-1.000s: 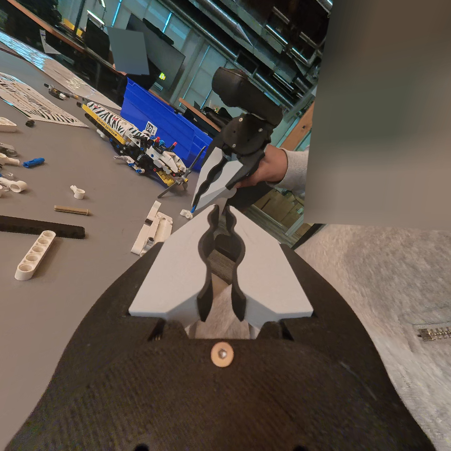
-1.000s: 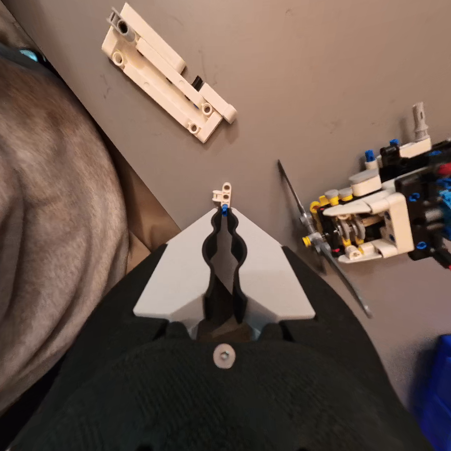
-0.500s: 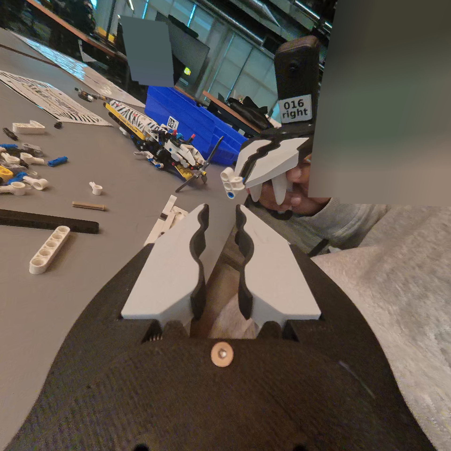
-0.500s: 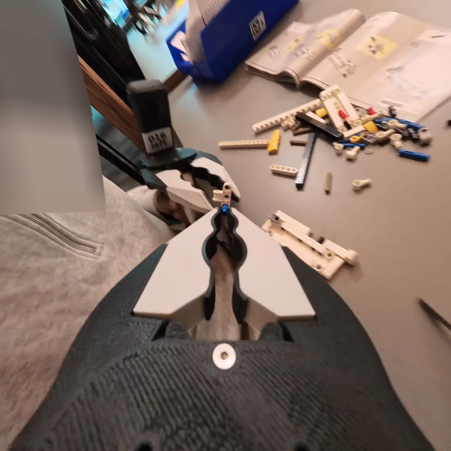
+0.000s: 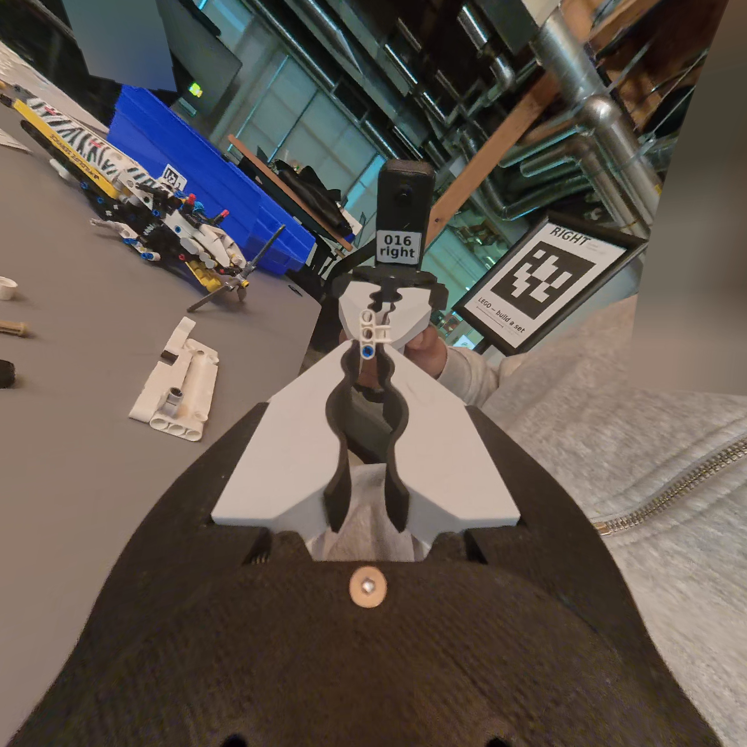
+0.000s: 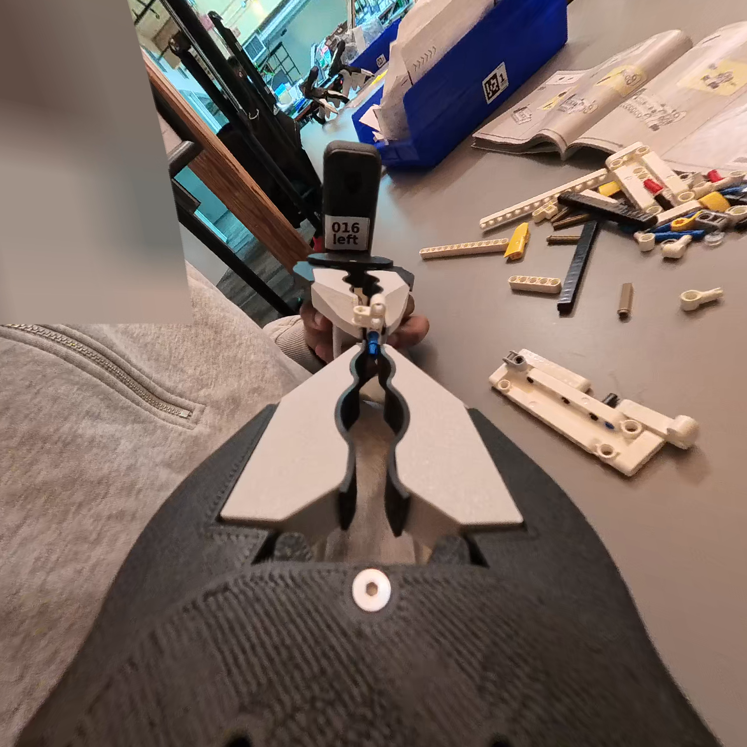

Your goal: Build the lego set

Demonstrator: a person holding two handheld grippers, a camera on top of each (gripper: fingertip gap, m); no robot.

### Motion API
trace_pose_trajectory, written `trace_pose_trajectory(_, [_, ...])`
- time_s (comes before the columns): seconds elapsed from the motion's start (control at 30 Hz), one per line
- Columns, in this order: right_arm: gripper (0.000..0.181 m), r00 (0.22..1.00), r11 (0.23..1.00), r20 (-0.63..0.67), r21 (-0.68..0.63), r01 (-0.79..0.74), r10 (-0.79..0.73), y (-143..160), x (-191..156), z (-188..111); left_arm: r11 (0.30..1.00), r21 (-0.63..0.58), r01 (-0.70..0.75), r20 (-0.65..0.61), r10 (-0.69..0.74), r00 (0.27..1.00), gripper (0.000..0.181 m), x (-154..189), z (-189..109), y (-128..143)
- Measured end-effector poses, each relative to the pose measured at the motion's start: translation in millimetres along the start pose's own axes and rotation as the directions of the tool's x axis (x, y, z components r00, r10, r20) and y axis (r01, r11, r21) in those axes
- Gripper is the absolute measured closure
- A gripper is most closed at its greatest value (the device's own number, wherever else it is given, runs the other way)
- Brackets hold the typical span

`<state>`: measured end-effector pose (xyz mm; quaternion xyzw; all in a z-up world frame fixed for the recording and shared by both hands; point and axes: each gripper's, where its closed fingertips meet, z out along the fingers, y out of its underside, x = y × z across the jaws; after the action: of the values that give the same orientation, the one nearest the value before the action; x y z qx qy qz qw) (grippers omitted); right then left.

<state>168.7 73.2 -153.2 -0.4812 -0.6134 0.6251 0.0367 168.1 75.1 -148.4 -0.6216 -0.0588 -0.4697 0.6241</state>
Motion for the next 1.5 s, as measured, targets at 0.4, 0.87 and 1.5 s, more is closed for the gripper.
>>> trace_pose_trajectory(0.4, [0.179, 0.974, 0.965, -0.105, -0.195, 0.177, -0.200, 15.5, 3.0, 12.2, 0.999, -0.049, 0.000, 0.030, 0.002, 1.000, 0.178, -0.2, 0.4, 3.0])
trace_pose_trajectory(0.87, [0.179, 0.969, 0.954, -0.122, -0.238, 0.183, -0.216, 11.8, 16.6, 24.0, 0.992, 0.075, 0.098, -0.001, -0.098, 0.995, 0.165, -8.8, -12.1, -14.7])
trace_pose_trajectory(1.5, [0.179, 0.963, 0.956, -0.121, -0.198, 0.216, -0.242, 2.0, 17.0, 23.6, 0.987, 0.083, 0.136, 0.019, -0.138, 0.990, 0.167, -14.0, -12.3, -15.5])
